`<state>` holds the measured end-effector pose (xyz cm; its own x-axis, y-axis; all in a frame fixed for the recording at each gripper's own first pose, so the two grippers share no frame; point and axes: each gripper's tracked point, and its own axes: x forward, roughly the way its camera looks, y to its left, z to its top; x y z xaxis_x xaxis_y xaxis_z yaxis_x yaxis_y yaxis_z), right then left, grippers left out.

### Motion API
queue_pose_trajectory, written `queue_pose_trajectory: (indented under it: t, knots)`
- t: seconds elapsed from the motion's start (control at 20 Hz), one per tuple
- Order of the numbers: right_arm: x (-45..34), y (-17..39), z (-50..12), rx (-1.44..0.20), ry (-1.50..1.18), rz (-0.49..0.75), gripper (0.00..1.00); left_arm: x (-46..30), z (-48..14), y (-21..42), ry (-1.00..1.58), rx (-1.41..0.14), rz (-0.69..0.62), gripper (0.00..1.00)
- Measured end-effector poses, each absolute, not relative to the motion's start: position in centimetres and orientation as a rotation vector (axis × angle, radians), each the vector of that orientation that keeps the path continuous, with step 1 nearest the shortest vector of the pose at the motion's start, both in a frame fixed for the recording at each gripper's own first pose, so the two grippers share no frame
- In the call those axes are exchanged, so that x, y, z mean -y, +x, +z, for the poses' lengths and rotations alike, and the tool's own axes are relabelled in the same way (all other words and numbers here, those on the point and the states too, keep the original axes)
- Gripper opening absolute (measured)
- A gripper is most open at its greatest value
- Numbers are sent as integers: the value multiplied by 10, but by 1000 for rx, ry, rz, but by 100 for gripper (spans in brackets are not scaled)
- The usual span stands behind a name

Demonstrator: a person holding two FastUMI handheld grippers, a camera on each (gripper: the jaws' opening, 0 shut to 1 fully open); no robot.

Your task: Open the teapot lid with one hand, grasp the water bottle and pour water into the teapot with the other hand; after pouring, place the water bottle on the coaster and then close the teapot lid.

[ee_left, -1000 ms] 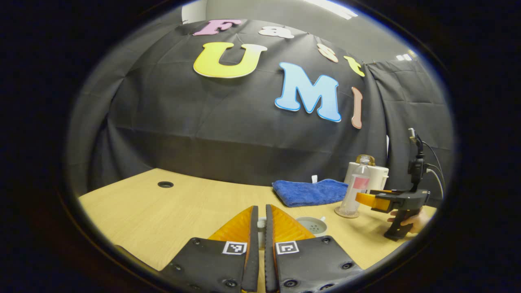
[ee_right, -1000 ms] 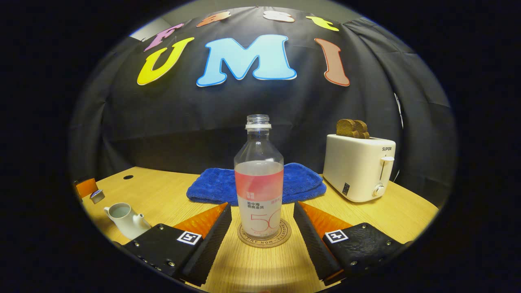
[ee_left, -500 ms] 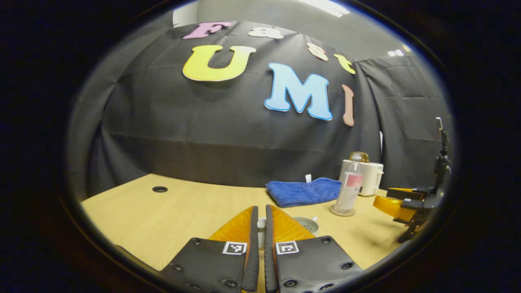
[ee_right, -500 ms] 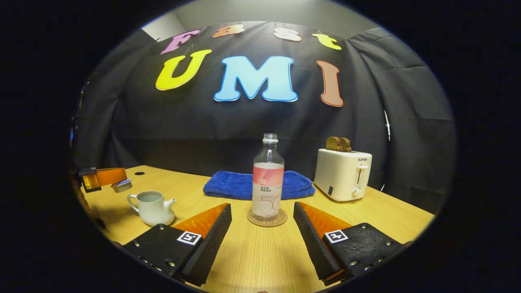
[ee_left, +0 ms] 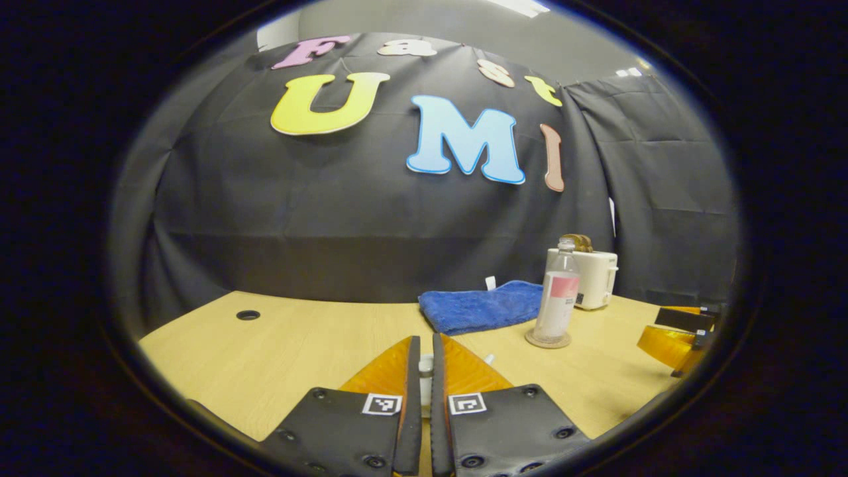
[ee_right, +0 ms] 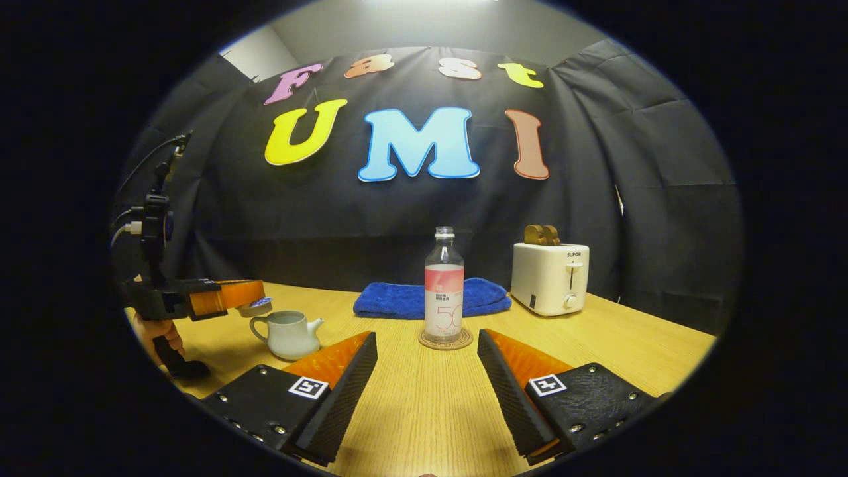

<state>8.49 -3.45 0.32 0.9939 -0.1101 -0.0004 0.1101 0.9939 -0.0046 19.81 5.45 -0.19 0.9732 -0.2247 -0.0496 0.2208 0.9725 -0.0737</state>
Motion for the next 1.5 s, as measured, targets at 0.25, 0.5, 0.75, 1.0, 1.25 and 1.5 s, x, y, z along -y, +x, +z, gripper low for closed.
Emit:
queue_pose_trajectory:
  t: [0.25,0.5,0.75,1.0,1.25,1.5]
  knots:
    - [32,68,12,39,-5,-100,95,-25,1,210,-23,-66,-244,12]
    - [34,68,18,62,-3,-92,94,-11,-4,223,27,-85,-241,12]
    - [32,67,19,64,21,-81,94,-16,-11,225,1,-89,-220,12]
    - [31,68,18,60,15,-77,94,-13,-22,224,-15,-117,-216,13]
    - [30,70,15,50,-7,-81,94,-11,-21,222,-16,-109,-212,17]
    - [29,70,10,37,-21,-83,94,-13,-18,214,-34,-97,-201,27]
